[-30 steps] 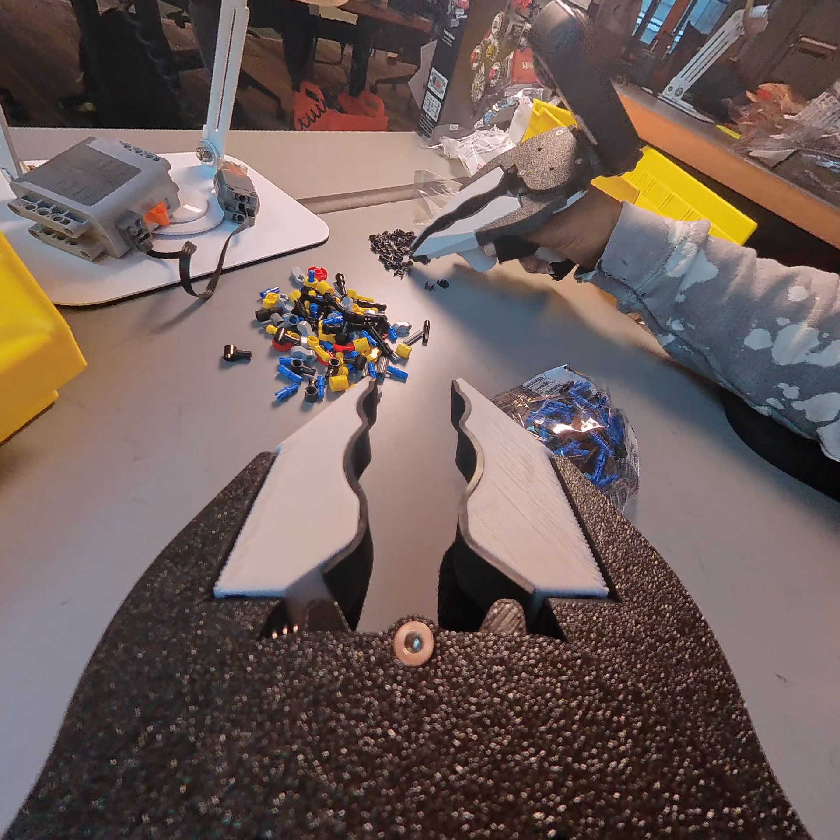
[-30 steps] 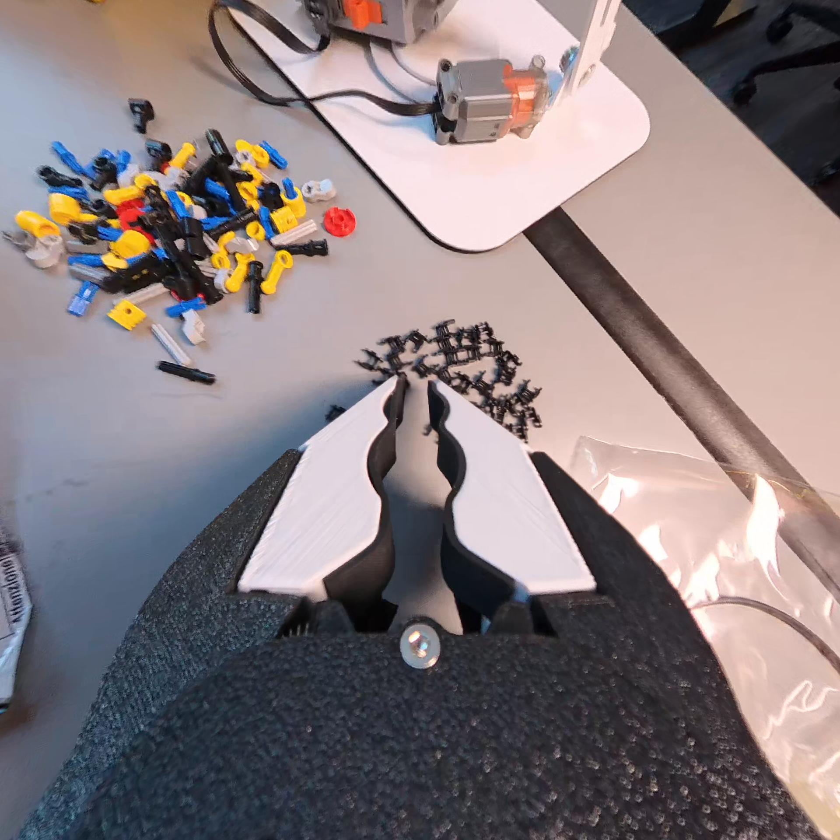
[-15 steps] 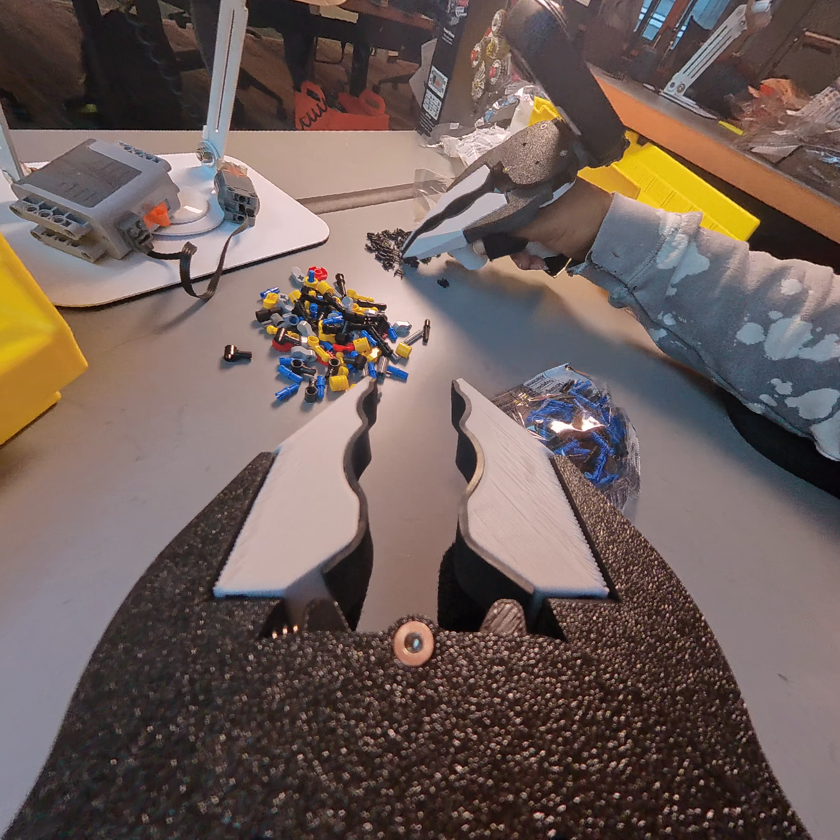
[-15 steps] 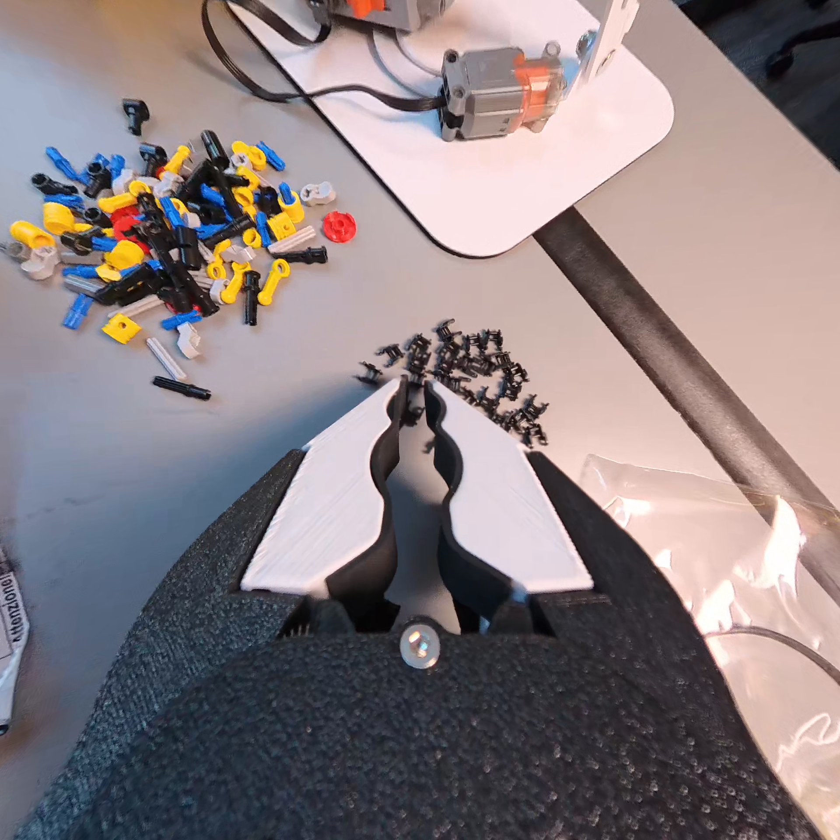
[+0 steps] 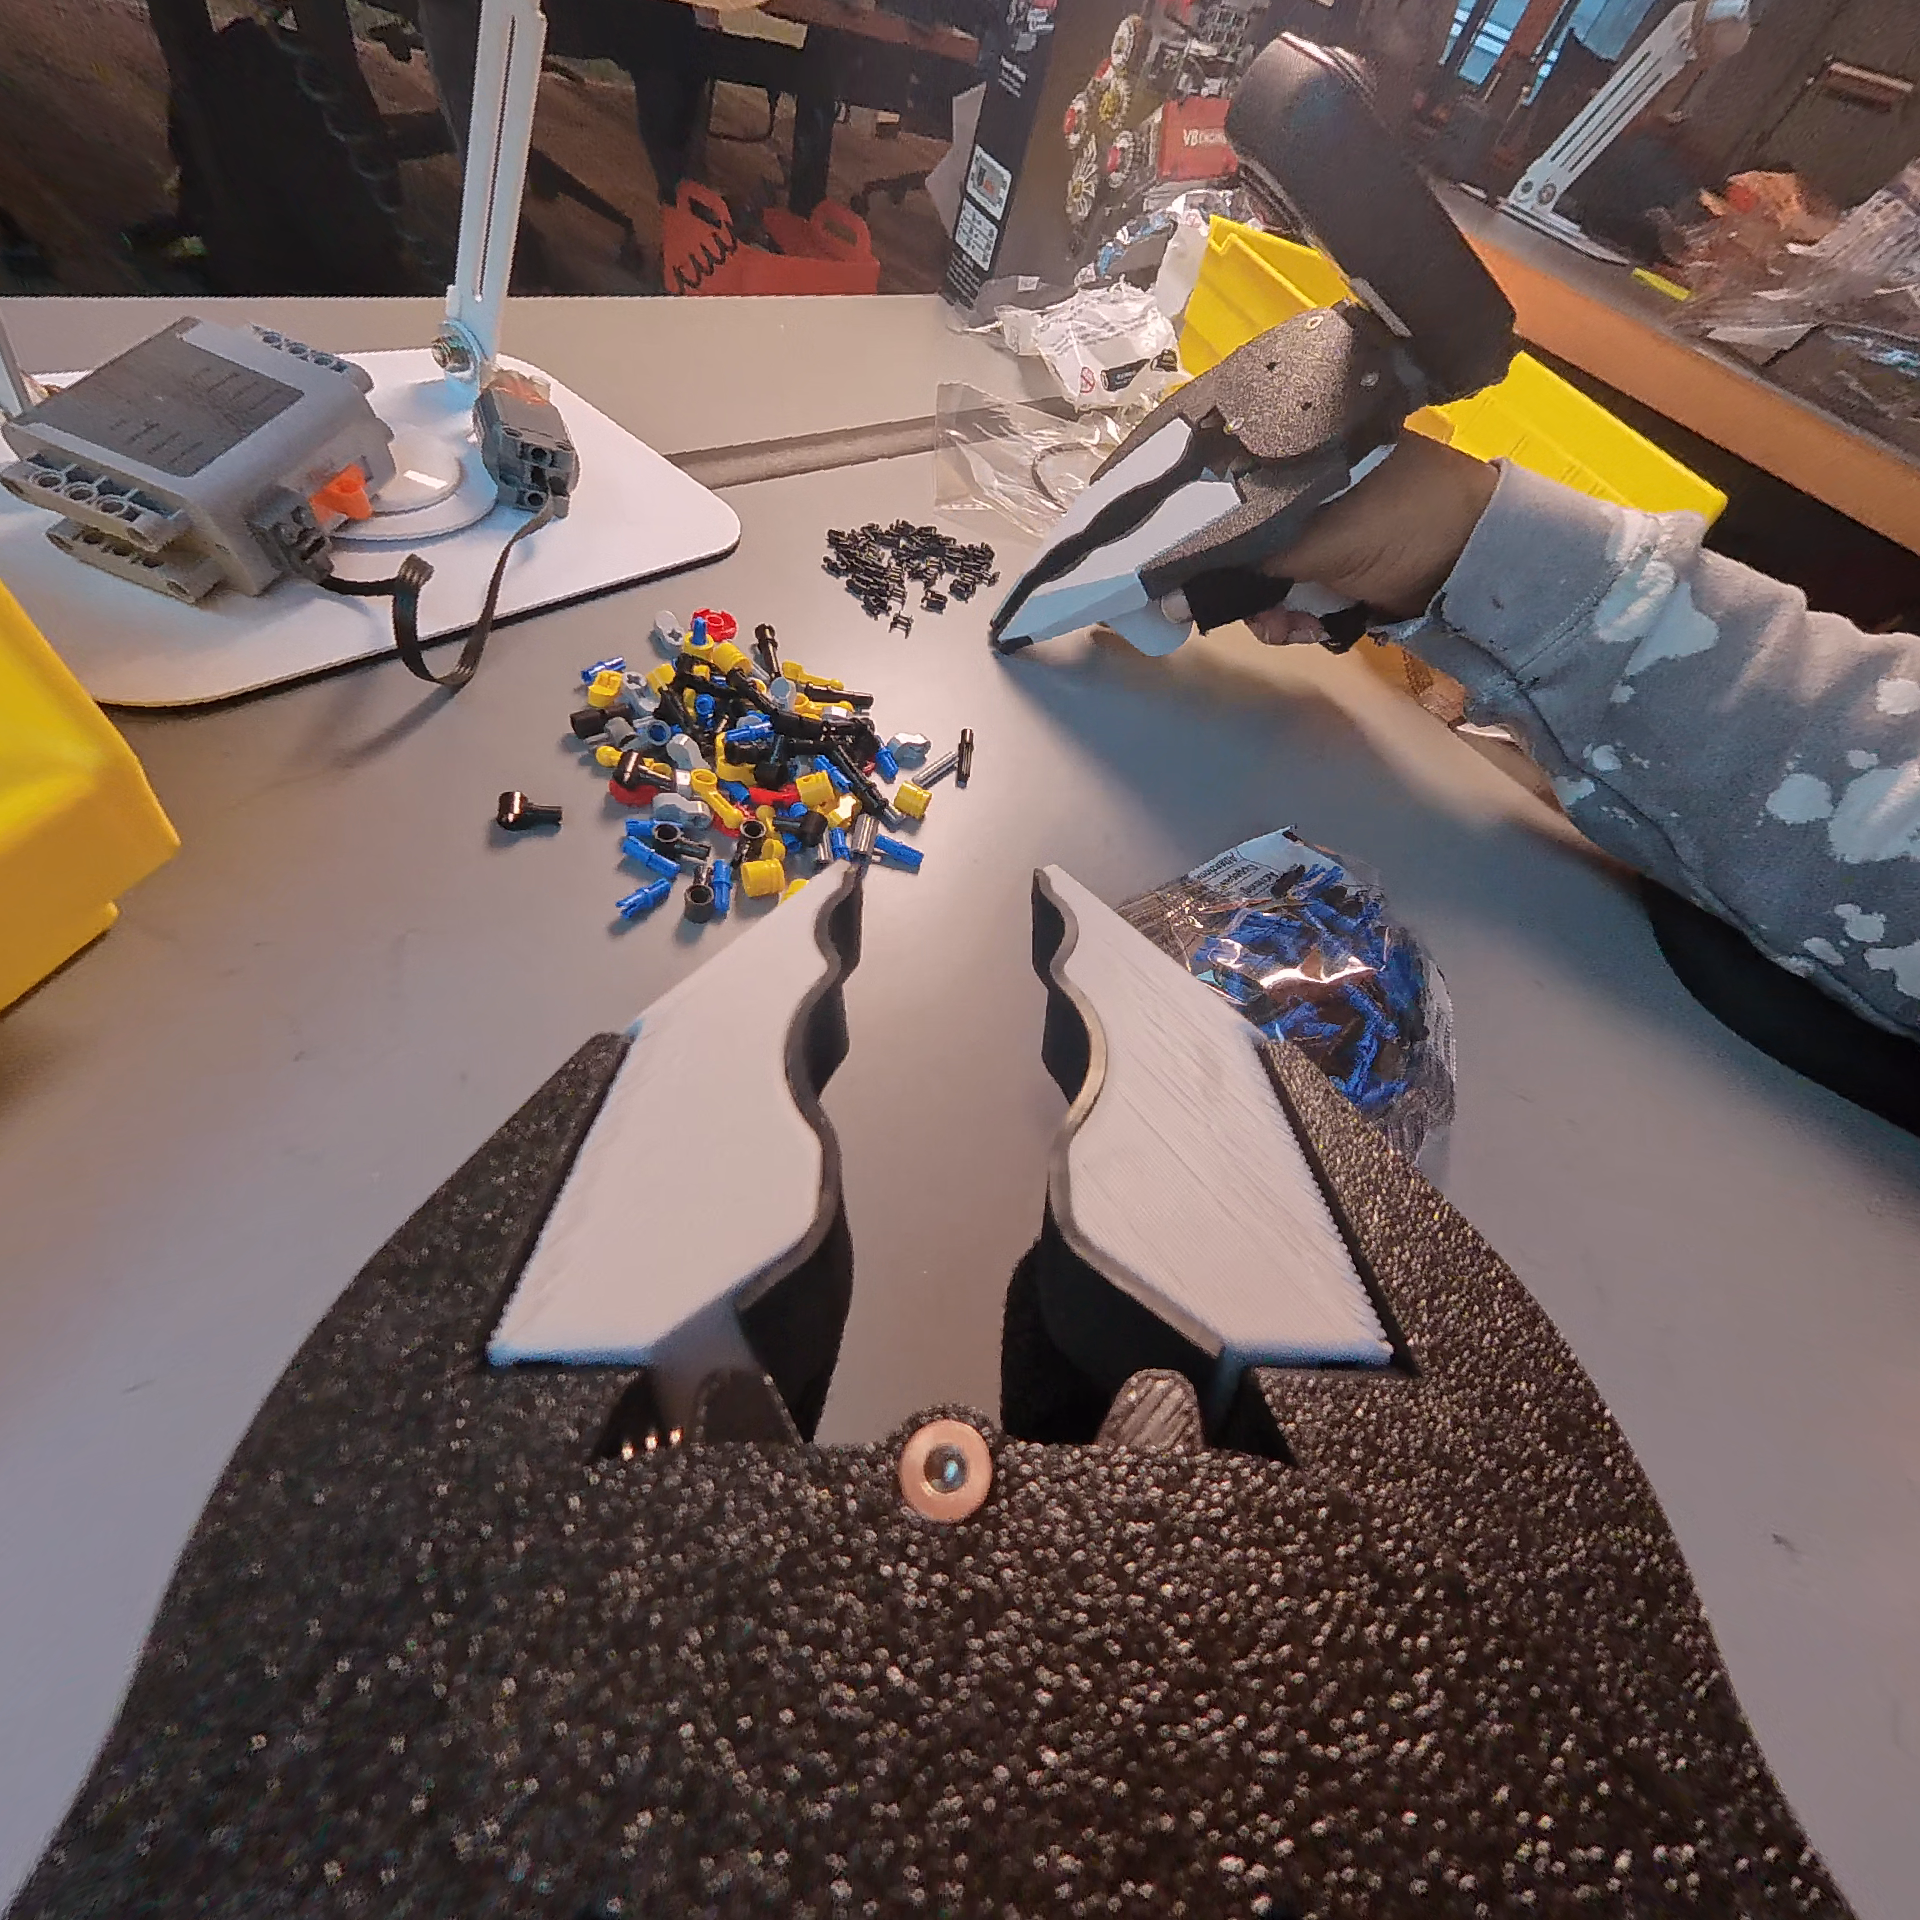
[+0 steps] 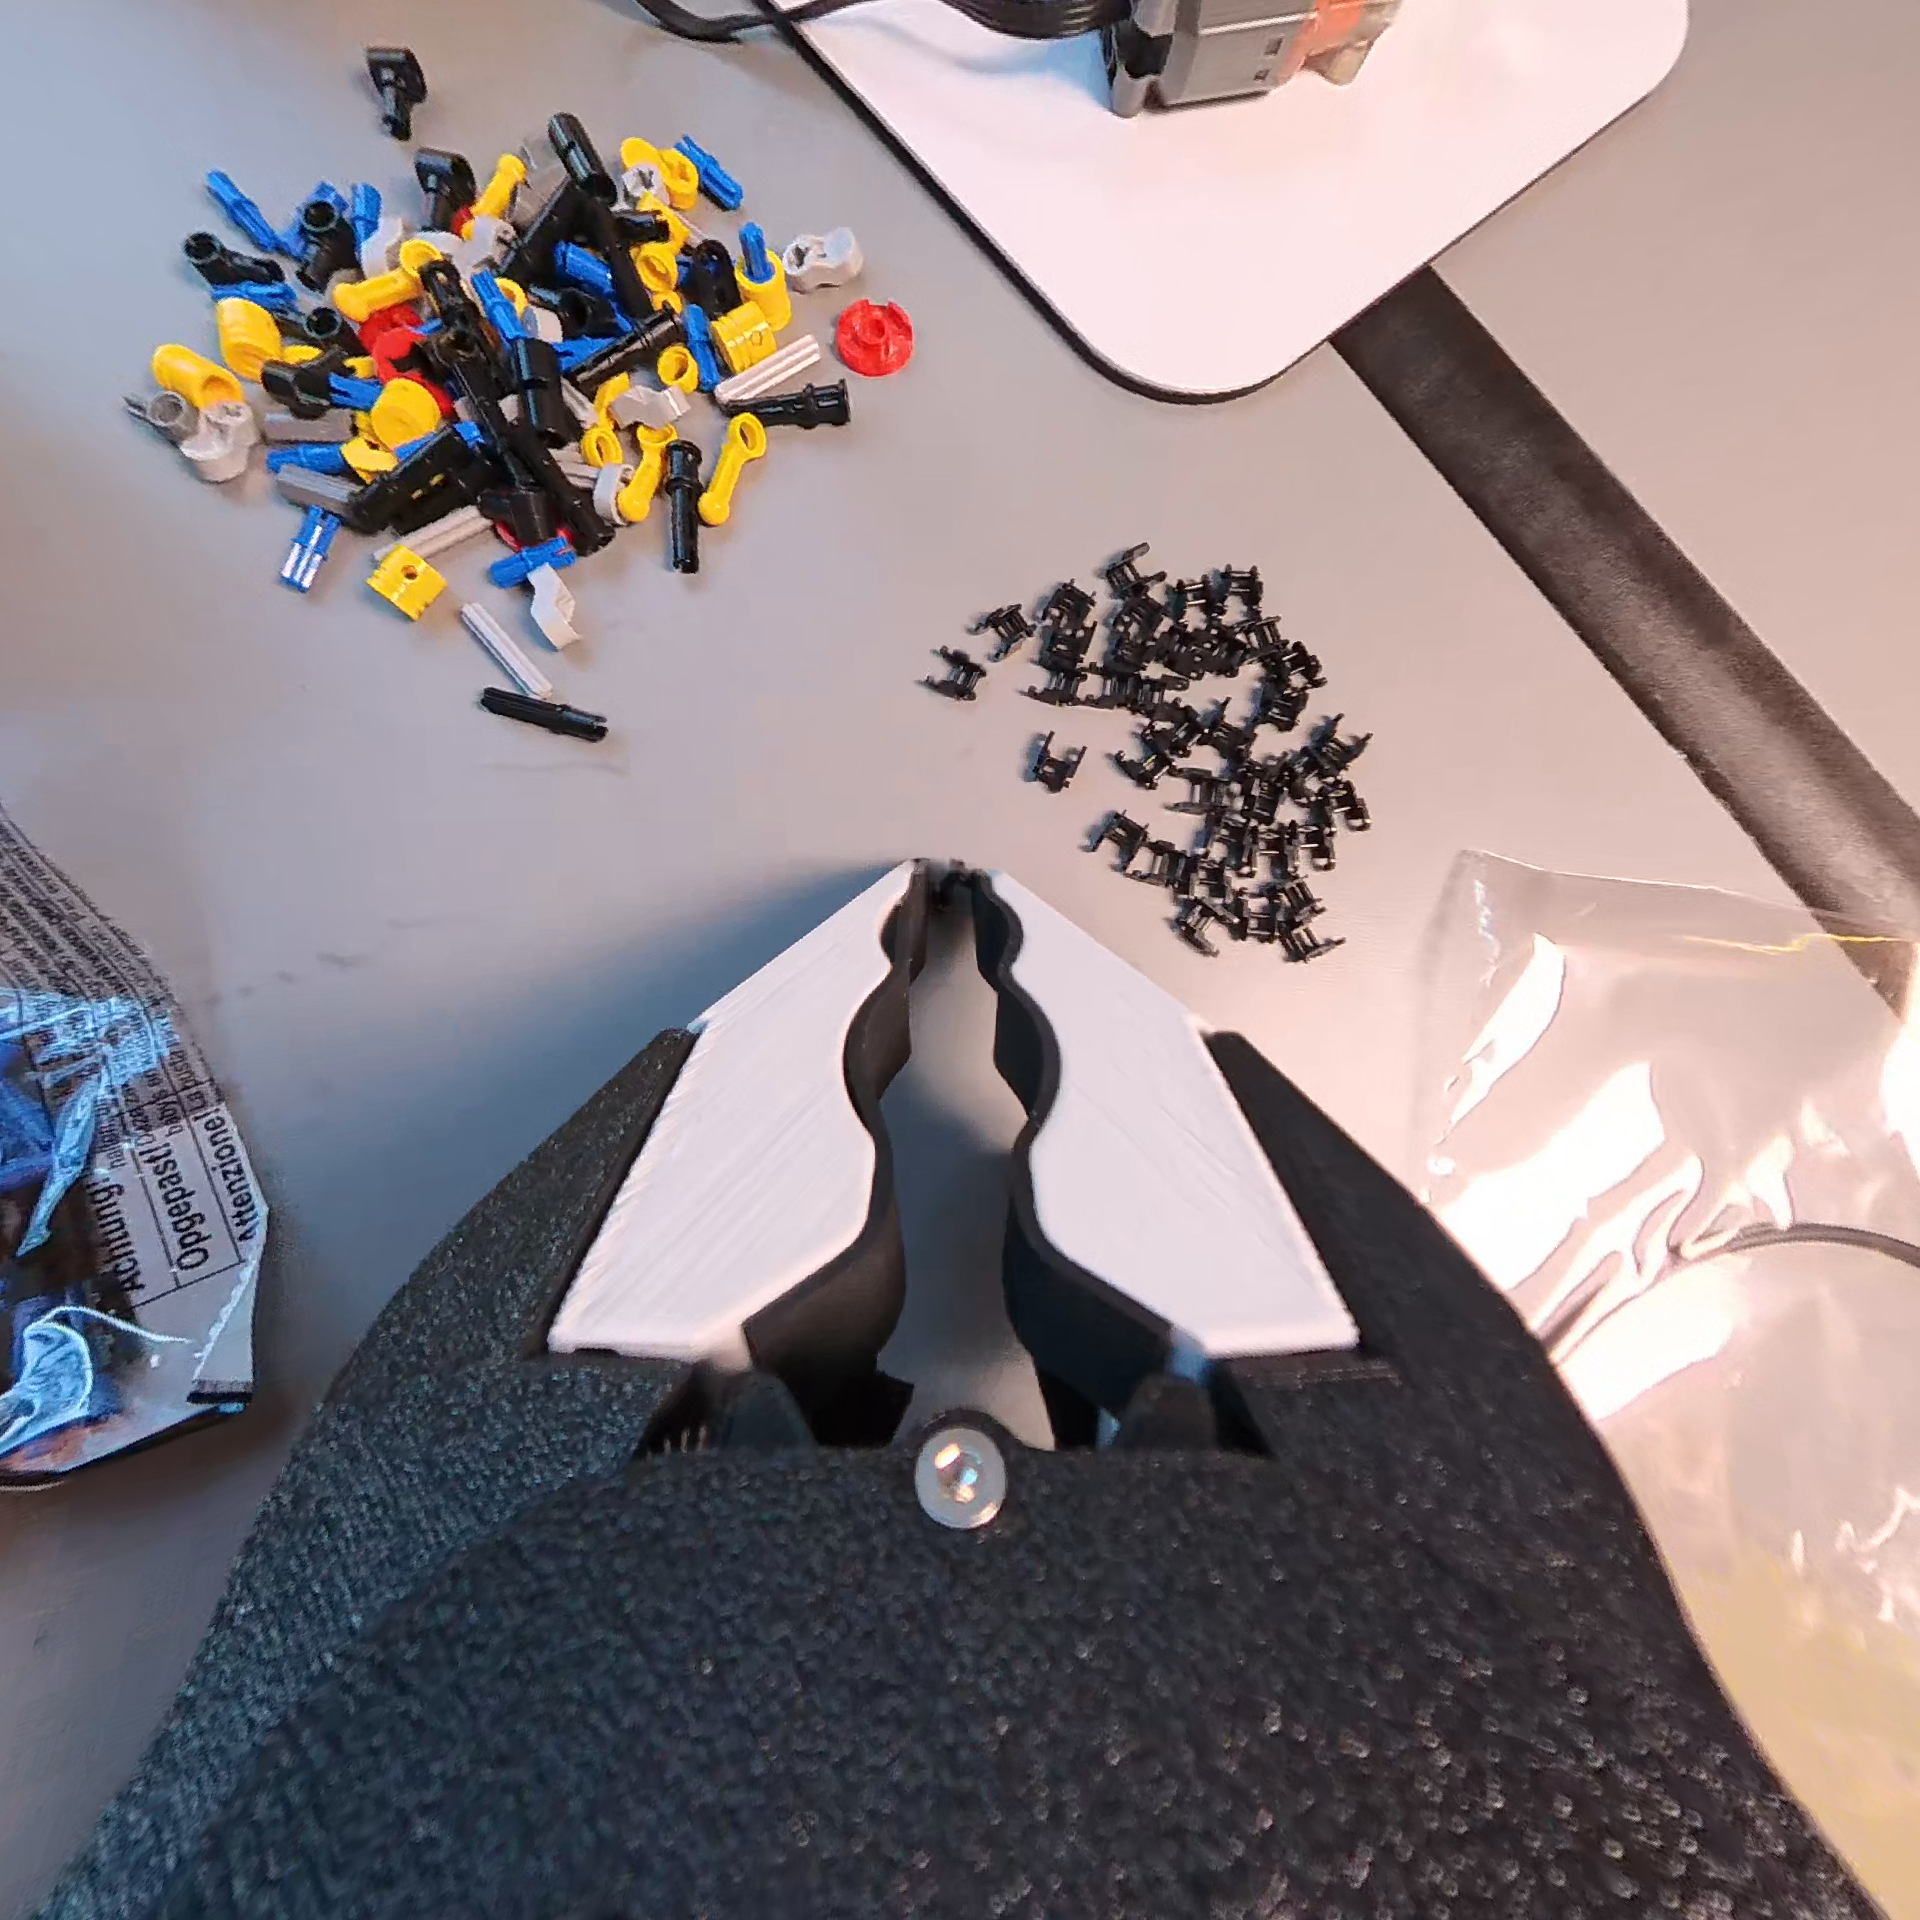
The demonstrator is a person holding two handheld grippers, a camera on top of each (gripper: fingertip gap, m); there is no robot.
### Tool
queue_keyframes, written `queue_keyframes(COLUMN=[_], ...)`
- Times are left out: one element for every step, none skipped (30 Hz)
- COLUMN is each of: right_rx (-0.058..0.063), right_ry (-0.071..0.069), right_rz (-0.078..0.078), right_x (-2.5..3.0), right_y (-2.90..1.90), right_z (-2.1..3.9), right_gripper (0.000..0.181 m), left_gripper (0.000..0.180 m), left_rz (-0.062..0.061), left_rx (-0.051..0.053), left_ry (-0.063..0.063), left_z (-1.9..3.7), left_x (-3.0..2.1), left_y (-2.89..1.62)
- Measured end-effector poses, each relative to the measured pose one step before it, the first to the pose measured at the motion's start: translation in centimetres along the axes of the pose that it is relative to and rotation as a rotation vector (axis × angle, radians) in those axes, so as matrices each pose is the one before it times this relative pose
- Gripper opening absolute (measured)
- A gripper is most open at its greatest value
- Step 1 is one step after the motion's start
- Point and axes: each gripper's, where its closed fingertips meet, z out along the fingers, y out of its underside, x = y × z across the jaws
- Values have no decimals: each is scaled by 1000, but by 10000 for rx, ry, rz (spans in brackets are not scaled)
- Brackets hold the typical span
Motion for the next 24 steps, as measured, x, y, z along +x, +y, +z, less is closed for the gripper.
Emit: queue_keyframes(right_rx=[33,22,26,97,126,119,61,-22,-38,48,168,317,339,238,126,-57,-167,-160,-91,-5,25,-16,-123,142], right_ry=[83,93,125,182,163,160,120,2,-55,6,38,-33,-235,-520,-675,-594,-513,-302,-197,-95,-41,27,112,42], right_rz=[-5,-29,32,8,26,49,27,25,59,39,-51,-146,-201,-278,-379,-446,-491,-387,-228,-94,-19,9,47,80], right_x=[294,358,495,658,682,703,612,346,152,75,-69,-401,-909,-1544,-1989,-1972,-1842,-1412,-1042,-673,-385,-118,183,181], right_y=[-139,-170,-245,-400,-483,-483,-364,-180,-99,-189,-295,-471,-463,-304,-105,172,335,262,101,-53,-94,-29,138,-351], right_z=[109,144,139,124,118,151,206,245,178,-7,-219,-407,-478,-404,-190,96,322,432,442,388,333,346,358,128], right_gripper=[6,6,6,6,6,6,7,8,15,21,24,24,24,24,23,23,22,22,22,22,22,22,22,19], left_gripper=[30,30,30,30,30,30,30,30,30,30,30,30,30,30,30,30,30,30,30,30,30,30,30,30], left_rz=[-17,-25,-21,-9,8,15,12,3,-3,-7,-8,-28,-38,-30,-19,-2,17,27,24,19,14,4,-6,-13], left_rx=[2,18,18,3,-14,-19,-19,-20,-9,-1,5,-3,18,42,30,12,-1,-21,-39,-42,-42,-31,-11,-3], left_ry=[-8,4,9,2,2,-2,0,2,-6,-15,-14,10,17,13,25,24,4,-3,-4,-16,-20,-20,-16,-6], left_z=[-26,-19,-13,5,11,26,24,19,4,-11,-33,-43,-50,-40,-21,17,43,57,67,61,46,27,3,11], left_x=[-54,-28,-15,-4,7,9,3,4,-23,-34,-14,15,22,27,54,57,39,35,22,-4,-31,-53,-52,-45], left_y=[2,-29,-29,-9,26,31,39,39,4,0,-27,-32,-67,-104,-81,-46,-10,57,90,125,122,85,45,30])
